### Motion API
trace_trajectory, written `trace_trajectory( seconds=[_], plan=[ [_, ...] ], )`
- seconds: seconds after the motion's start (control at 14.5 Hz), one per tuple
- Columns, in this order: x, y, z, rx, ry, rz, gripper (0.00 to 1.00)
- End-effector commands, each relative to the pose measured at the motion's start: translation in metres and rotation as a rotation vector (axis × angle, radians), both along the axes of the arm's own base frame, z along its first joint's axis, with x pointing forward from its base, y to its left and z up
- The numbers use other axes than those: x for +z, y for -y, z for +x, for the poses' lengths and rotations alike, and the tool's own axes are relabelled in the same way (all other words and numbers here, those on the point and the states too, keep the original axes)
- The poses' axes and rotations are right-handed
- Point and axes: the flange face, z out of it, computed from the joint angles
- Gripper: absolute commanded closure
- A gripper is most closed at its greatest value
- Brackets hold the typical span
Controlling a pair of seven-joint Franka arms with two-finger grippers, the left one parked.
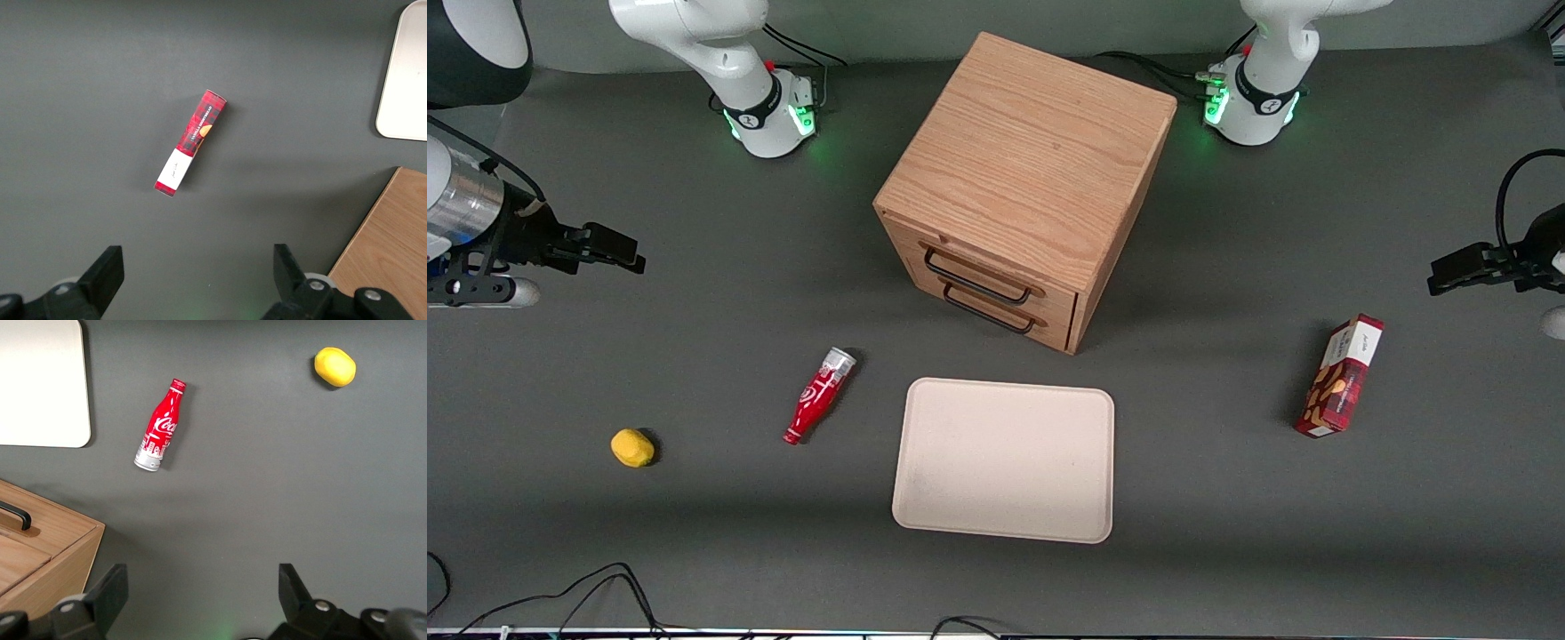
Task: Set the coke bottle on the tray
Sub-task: 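Move the right gripper toward the red Coca-Cola bottle lying on the table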
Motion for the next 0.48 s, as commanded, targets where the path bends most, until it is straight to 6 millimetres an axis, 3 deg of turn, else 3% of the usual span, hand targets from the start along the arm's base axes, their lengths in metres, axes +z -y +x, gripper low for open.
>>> trace_trajectory(
  seconds=[0.0,0.21,0.41],
  plan=[
    [0.005,-0.001,0.001,-0.028,-0.007,0.015,0.00],
    [0.003,-0.005,0.003,-0.020,-0.009,0.012,0.00],
    [-0.005,-0.014,0.018,-0.099,-0.040,0.005,0.00]
  ],
)
